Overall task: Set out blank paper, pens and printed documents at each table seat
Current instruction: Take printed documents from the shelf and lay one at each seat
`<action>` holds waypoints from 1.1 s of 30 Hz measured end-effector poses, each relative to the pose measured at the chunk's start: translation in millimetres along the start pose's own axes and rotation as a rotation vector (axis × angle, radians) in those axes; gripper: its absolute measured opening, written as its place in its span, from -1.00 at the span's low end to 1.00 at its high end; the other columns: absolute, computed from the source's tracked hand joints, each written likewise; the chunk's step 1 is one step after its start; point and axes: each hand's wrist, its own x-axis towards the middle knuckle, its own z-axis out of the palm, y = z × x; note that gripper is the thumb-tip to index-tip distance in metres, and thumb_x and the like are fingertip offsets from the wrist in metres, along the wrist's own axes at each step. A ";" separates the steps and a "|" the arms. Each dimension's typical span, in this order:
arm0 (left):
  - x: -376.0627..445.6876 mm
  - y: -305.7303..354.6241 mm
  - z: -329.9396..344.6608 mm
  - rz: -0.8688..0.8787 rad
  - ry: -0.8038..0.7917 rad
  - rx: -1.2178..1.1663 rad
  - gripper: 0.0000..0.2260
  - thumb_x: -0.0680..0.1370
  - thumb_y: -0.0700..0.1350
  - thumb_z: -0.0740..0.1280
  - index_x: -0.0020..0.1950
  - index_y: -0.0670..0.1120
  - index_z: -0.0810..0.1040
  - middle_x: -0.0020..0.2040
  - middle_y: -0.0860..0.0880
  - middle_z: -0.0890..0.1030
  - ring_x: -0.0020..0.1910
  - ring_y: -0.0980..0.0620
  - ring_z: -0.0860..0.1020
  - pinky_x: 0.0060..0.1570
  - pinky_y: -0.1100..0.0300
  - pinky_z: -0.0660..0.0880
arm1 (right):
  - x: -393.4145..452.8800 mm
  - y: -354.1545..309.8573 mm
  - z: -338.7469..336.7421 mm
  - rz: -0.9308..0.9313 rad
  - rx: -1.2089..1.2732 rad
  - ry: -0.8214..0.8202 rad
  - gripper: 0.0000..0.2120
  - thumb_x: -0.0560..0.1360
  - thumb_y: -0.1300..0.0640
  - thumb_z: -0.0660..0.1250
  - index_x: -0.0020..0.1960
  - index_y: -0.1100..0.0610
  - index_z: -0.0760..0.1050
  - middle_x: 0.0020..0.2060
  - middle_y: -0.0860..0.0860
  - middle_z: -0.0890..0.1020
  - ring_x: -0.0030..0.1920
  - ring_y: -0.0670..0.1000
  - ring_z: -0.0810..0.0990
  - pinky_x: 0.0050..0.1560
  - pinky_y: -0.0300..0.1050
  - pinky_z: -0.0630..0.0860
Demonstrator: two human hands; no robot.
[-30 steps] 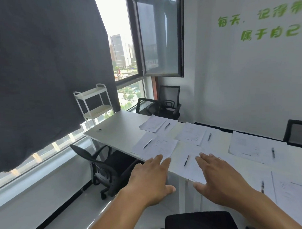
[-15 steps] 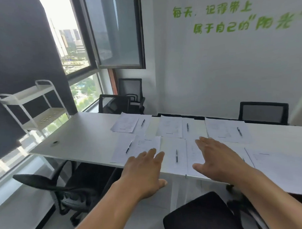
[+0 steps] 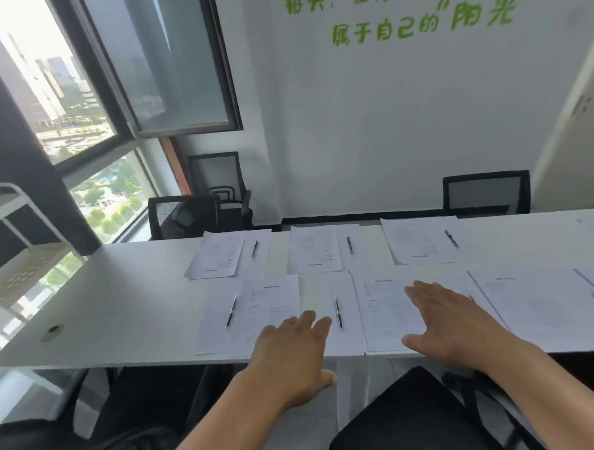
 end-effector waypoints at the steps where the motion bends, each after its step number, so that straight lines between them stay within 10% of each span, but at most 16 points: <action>1: 12.9 -3.3 1.2 0.003 -0.016 0.009 -0.28 0.62 0.26 0.37 0.69 0.09 0.17 0.60 0.01 0.32 0.50 -0.11 0.42 0.38 -0.11 0.44 | 11.6 3.7 3.4 0.006 0.018 -0.010 -0.10 0.63 -0.25 0.28 0.77 0.04 -0.09 0.76 -0.02 -0.06 0.75 0.06 -0.06 0.71 0.10 0.05; 25: 286.5 -82.6 105.7 0.173 -0.369 -0.004 -0.38 0.64 0.25 0.36 0.62 0.02 0.31 0.42 -0.02 0.45 0.37 -0.13 0.52 0.25 -0.10 0.50 | 260.6 28.9 105.4 0.034 0.036 -0.341 -0.14 0.63 -0.15 0.34 0.76 0.01 -0.04 0.75 0.01 0.03 0.74 0.12 0.00 0.69 0.09 0.12; 33: 351.1 -99.4 158.8 0.246 -0.351 -0.005 -0.17 0.66 0.26 0.35 0.77 0.04 -0.01 0.75 -0.09 0.08 0.75 -0.18 0.05 0.62 -0.19 0.26 | 310.0 36.4 144.4 0.054 0.026 -0.441 -0.11 0.63 -0.08 0.38 0.76 0.01 -0.08 0.76 0.02 -0.04 0.75 0.12 -0.08 0.70 0.06 0.10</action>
